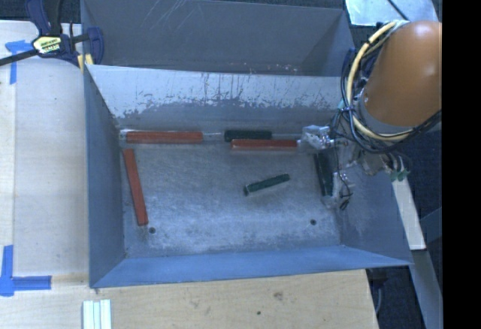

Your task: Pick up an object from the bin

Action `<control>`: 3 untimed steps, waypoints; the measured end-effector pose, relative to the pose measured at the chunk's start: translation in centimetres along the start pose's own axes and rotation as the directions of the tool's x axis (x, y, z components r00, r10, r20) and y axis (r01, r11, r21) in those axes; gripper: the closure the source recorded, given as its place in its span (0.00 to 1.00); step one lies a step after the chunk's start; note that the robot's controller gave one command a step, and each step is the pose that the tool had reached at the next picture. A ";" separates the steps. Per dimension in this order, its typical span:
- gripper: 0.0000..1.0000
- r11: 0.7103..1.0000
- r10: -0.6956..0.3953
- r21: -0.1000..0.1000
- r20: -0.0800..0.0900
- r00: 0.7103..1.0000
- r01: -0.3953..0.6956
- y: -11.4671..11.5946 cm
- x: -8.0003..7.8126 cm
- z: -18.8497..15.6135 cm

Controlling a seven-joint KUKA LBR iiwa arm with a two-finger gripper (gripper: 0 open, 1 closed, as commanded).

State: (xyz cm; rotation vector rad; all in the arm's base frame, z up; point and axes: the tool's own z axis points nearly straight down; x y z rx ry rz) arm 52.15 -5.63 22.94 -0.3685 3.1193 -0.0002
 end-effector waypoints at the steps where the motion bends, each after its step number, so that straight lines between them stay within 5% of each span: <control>1: 0.00 1.000 -0.005 -0.003 -0.004 1.000 0.005 5.0 -6.3 14.7; 2: 1.00 1.000 -0.003 0.000 0.002 1.000 0.003 4.8 -6.4 14.3; 3: 1.00 1.000 -0.008 0.001 0.003 1.000 0.008 2.3 -6.5 1.5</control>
Offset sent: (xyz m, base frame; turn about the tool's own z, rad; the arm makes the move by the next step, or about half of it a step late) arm 0.0507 0.0614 -0.1430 -0.0013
